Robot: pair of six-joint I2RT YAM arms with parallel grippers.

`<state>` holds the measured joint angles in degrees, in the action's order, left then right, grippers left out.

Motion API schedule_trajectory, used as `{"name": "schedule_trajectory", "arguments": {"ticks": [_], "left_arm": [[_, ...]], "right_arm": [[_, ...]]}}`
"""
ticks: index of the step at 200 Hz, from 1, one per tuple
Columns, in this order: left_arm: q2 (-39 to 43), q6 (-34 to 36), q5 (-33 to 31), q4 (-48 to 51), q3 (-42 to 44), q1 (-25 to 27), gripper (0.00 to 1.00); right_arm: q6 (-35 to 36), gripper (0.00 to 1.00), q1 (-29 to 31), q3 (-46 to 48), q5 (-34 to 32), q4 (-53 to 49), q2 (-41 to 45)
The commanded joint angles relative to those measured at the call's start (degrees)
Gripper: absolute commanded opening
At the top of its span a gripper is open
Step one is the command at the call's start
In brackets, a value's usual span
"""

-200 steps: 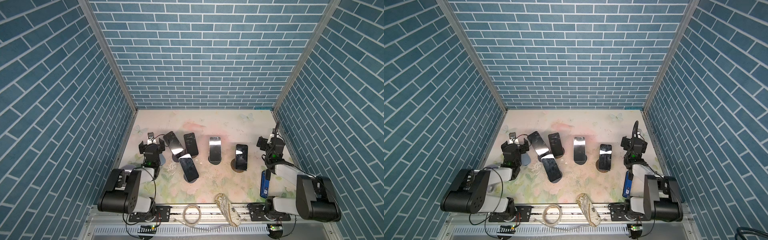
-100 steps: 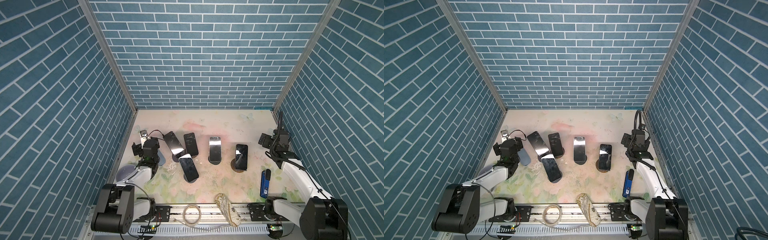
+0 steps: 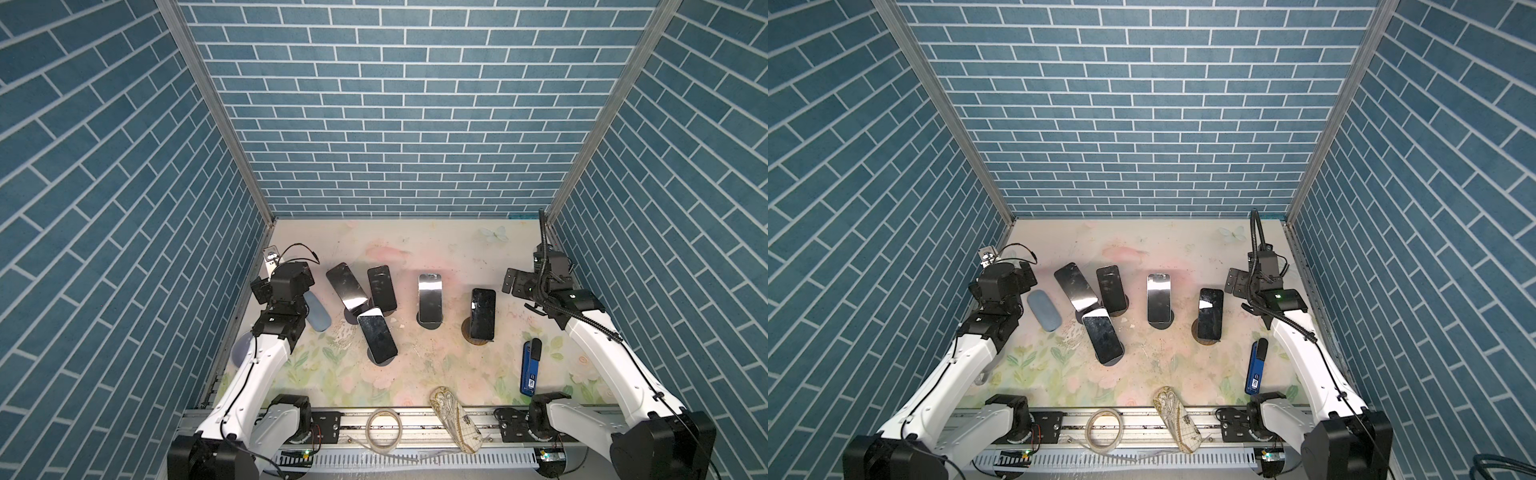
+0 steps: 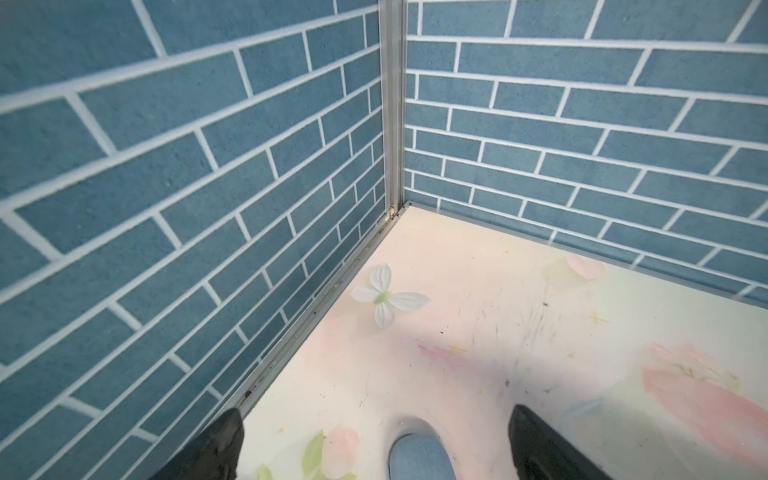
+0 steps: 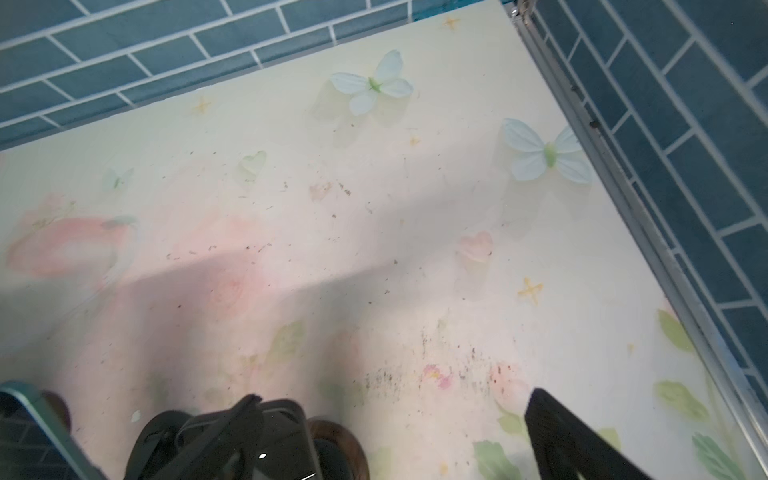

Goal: Remove the phone from the phone stand
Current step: 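Raise both arms and reach the right gripper toward the black phone on its stand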

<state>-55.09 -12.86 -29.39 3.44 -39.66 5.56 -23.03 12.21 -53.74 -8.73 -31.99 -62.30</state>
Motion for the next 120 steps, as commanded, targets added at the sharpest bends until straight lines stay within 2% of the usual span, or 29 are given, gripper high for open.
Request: {"name": "schedule_trajectory", "arguments": {"ticks": [1,24,66,96,120], "left_arm": [[1.83,-4.20,6.79,6.76,-2.72,0.46,1.00],[2.60,-6.47,9.59,9.40,-4.11,1.43,1.00],[1.73,-6.39,16.07,13.25,-8.25,2.86,1.00],[0.56,-6.39,21.01,14.57,-10.67,3.26,1.00],[0.39,-6.40,22.09,13.88,-10.97,3.83,1.00]], "right_arm": [[-4.09,0.99,1.54,-2.59,4.07,-6.64,1.26],[-5.14,0.99,4.42,-3.70,4.73,-9.19,0.24],[-6.49,0.99,9.30,-4.60,5.30,-10.09,-1.79],[-6.50,0.99,10.80,-4.95,5.17,-9.70,-4.90],[-6.33,0.99,11.60,-5.06,5.28,-8.70,-7.56]]}}
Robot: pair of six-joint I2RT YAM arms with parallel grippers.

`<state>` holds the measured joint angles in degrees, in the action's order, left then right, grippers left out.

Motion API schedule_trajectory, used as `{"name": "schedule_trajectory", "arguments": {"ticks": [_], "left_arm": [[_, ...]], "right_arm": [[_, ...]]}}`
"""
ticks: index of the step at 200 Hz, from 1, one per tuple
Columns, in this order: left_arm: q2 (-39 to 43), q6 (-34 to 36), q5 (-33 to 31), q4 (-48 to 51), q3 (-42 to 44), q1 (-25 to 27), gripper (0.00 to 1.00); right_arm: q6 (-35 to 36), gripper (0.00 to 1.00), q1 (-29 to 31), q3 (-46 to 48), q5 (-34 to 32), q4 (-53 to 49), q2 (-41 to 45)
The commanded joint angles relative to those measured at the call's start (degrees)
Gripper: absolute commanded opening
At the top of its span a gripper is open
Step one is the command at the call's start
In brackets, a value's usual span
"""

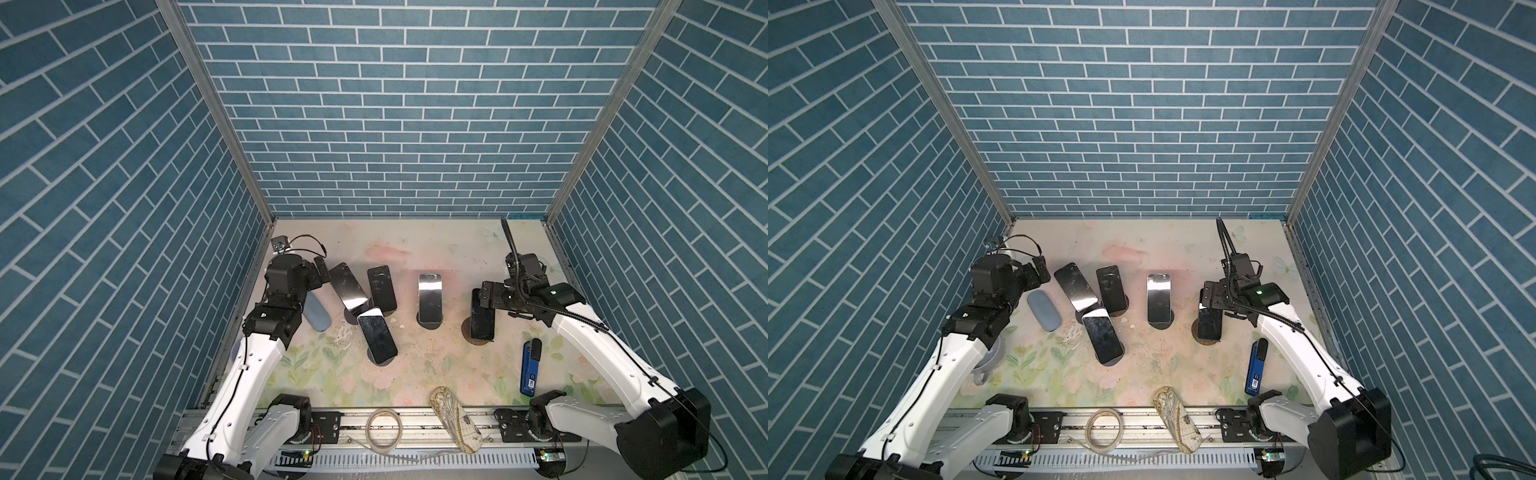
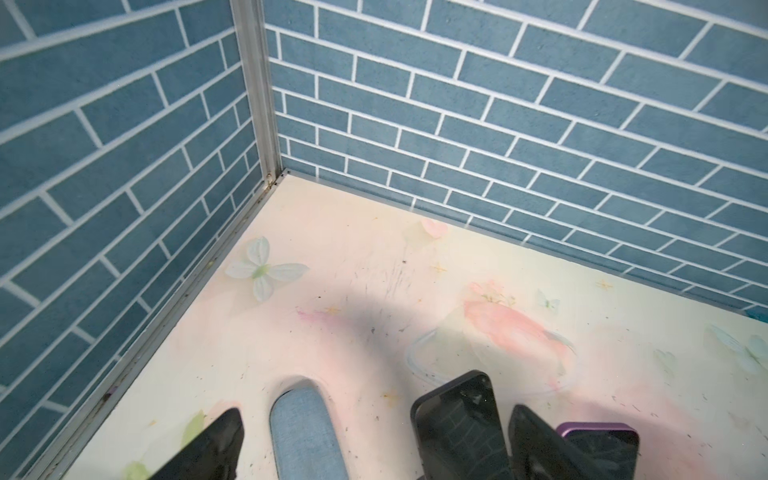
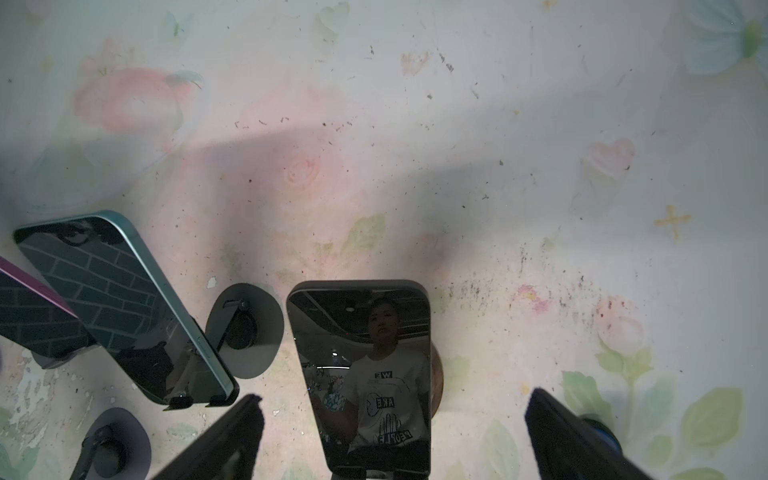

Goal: Remove the phone from the phone stand
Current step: 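Raise both arms and reach the right gripper toward the black phone on its stand, then close the right gripper on the black phone while the left arm advances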

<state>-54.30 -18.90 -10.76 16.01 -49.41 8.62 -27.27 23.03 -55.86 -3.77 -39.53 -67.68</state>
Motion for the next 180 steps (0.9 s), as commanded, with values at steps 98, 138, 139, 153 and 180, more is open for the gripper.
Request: {"name": "schedule_trajectory", "arguments": {"ticks": [98,138,139,153,180], "left_arm": [[-0.85,-0.48,2.58,-0.78,-0.73,1.22,1.00],[-1.38,-0.25,2.40,-1.33,-0.61,1.31,1.00],[-1.40,-0.26,2.41,-1.33,-0.61,1.31,1.00],[-1.62,-0.02,2.41,-1.33,-0.52,1.30,1.00],[-1.88,-0.22,2.42,-1.92,0.00,1.31,1.00]], "right_arm": [[-2.00,0.99,2.01,-3.48,0.92,3.80,-9.44],[-2.43,0.96,2.15,-4.51,-1.10,3.41,-11.84],[-2.48,0.96,2.18,-4.56,-1.17,3.36,-11.94],[-2.62,0.93,2.30,-4.78,-1.59,2.97,-12.62],[-3.27,0.88,2.45,-5.04,-1.71,2.79,-13.50]]}}
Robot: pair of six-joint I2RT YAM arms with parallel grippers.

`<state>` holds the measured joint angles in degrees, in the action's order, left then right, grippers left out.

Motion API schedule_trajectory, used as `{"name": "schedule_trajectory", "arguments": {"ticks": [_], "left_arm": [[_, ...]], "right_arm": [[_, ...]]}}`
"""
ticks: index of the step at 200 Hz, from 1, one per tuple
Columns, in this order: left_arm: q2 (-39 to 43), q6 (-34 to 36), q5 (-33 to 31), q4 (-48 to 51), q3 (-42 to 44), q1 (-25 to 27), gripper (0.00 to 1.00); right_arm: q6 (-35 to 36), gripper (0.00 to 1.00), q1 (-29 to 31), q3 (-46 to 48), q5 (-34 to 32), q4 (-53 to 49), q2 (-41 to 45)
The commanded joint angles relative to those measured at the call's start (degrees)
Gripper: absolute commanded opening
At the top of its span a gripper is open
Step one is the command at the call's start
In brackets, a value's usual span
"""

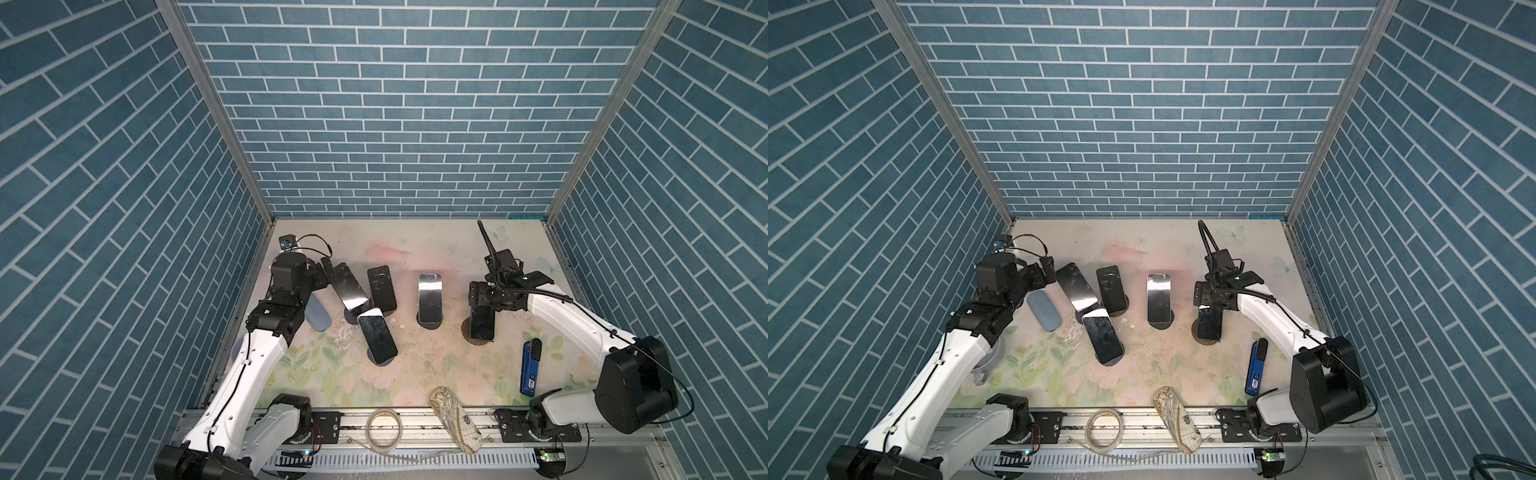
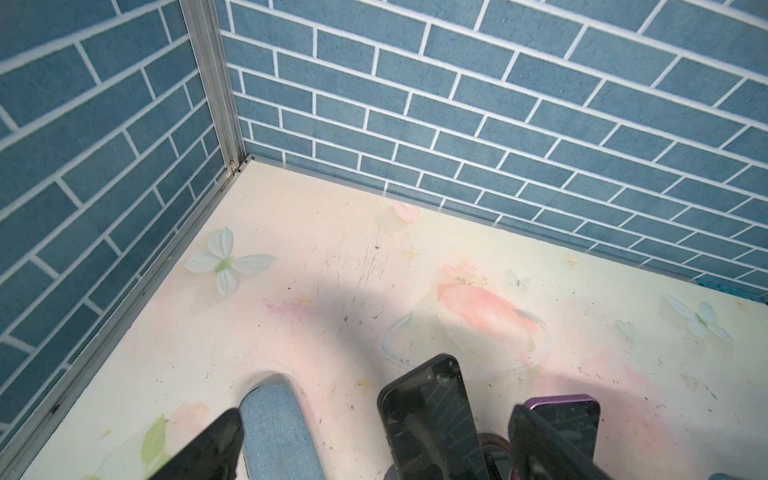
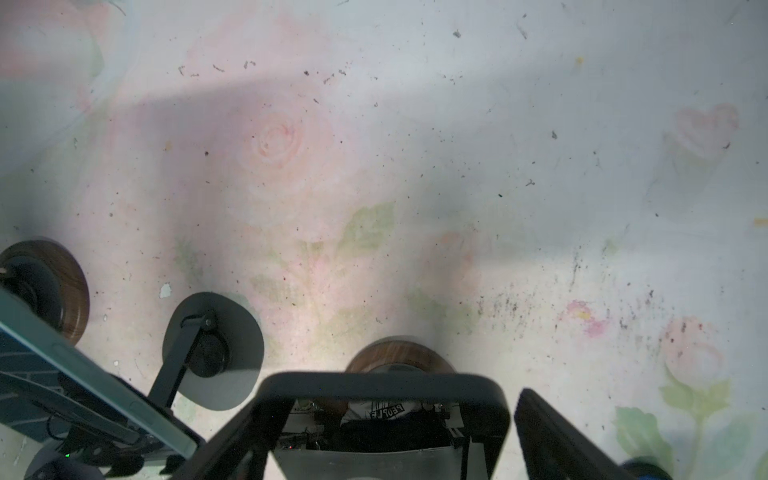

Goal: Remove the phone from the phone stand
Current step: 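Close the right gripper on the black phone while the left arm advances, then lift the black phone up off its stand with the right gripper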

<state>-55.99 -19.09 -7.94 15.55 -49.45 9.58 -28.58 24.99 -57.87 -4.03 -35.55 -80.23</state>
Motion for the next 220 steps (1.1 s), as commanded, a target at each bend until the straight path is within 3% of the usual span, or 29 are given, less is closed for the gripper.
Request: {"name": "schedule_trajectory", "arguments": {"ticks": [1,45,90,112,220], "left_arm": [[-0.23,-0.05,-0.36,-1.48,0.05,0.35,1.00],[-0.37,1.00,3.92,-3.59,0.69,0.35,1.00],[-1.08,3.04,25.54,-11.35,1.75,0.34,1.00],[-1.56,2.04,30.96,-14.80,2.16,0.60,1.00],[-2.15,4.16,31.10,-14.46,1.90,3.61,1.00]], "right_arm": [[-1.98,0.87,0.49,-3.03,-1.43,-1.23,-0.97],[-2.60,0.72,1.08,-3.26,-1.32,-1.71,-1.77],[-3.13,0.56,1.37,-2.99,-1.38,-1.69,-1.73],[-3.15,0.51,1.43,-2.96,-1.46,-1.78,-1.02],[-1.24,0.43,1.42,-8.74,-0.63,-4.22,1.22]]}}
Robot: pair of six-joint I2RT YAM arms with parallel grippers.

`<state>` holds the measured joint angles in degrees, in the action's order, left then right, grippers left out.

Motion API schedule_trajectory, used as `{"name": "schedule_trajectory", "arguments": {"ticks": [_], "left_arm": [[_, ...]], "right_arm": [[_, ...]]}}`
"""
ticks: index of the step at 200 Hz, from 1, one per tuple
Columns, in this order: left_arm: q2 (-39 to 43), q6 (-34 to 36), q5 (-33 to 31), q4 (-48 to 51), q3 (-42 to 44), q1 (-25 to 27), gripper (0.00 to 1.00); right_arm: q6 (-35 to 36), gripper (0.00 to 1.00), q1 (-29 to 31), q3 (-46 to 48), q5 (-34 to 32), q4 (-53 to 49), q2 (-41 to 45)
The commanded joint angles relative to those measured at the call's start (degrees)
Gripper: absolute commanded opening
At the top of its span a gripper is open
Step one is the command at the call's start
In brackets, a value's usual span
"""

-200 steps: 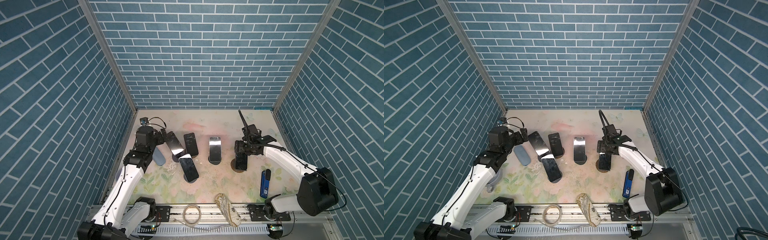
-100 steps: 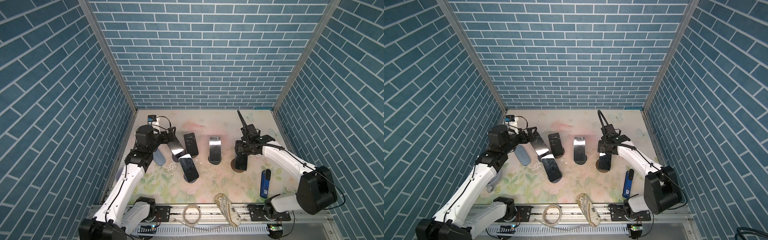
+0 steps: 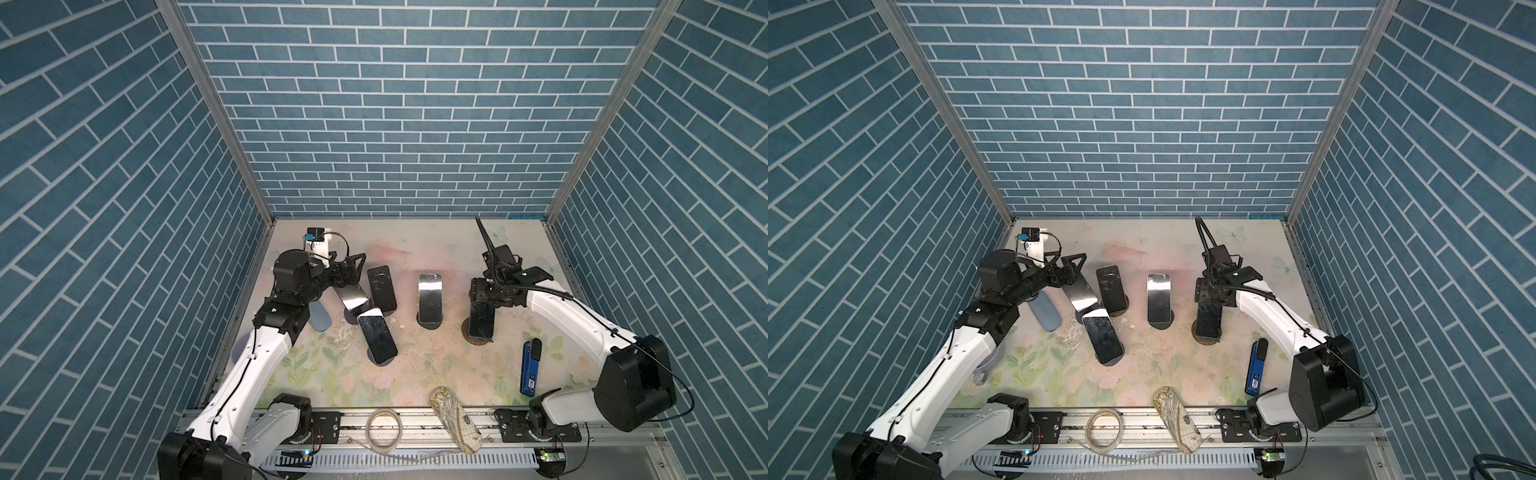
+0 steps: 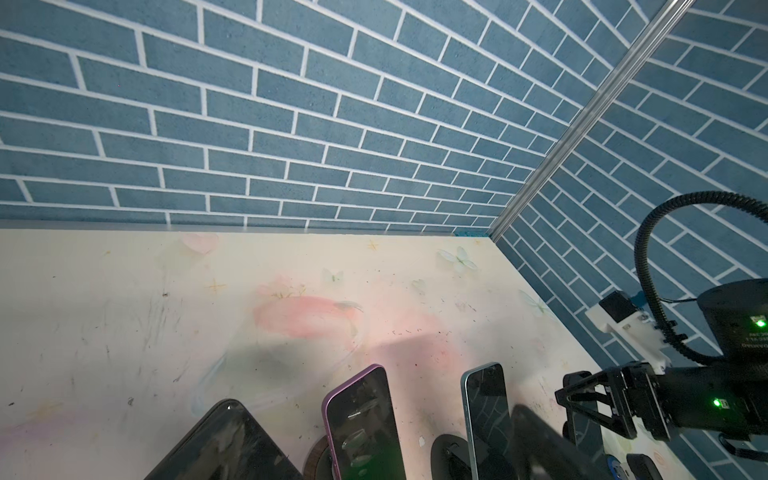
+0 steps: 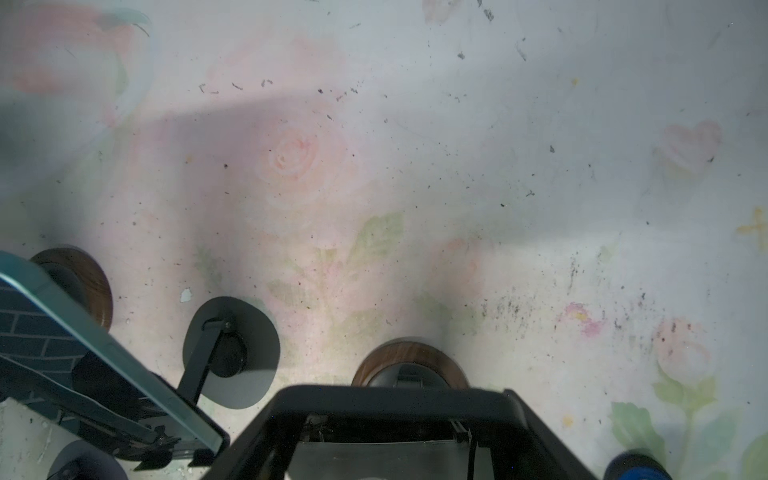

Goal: Remove the phone from the phone stand
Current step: 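Lift the black phone up off its stand with the right gripper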

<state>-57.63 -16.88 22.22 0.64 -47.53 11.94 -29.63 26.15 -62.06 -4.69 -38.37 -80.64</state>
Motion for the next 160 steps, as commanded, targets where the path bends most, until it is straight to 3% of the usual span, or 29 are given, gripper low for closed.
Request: {"name": "schedule_trajectory", "arguments": {"ticks": [1,108,160], "left_arm": [[-0.54,1.99,0.96,0.47,-0.11,1.33,1.00],[-1.45,3.54,0.39,0.07,-0.12,8.00,1.00],[-2.09,7.81,-5.44,3.24,-0.65,13.58,1.00]], "right_arm": [[-0.18,0.43,0.24,-4.73,0.03,-1.42,1.63],[3.49,0.43,-0.67,-17.26,1.86,-0.70,-4.94],[4.31,0.42,-2.75,-21.01,3.17,1.67,-9.98]]}}
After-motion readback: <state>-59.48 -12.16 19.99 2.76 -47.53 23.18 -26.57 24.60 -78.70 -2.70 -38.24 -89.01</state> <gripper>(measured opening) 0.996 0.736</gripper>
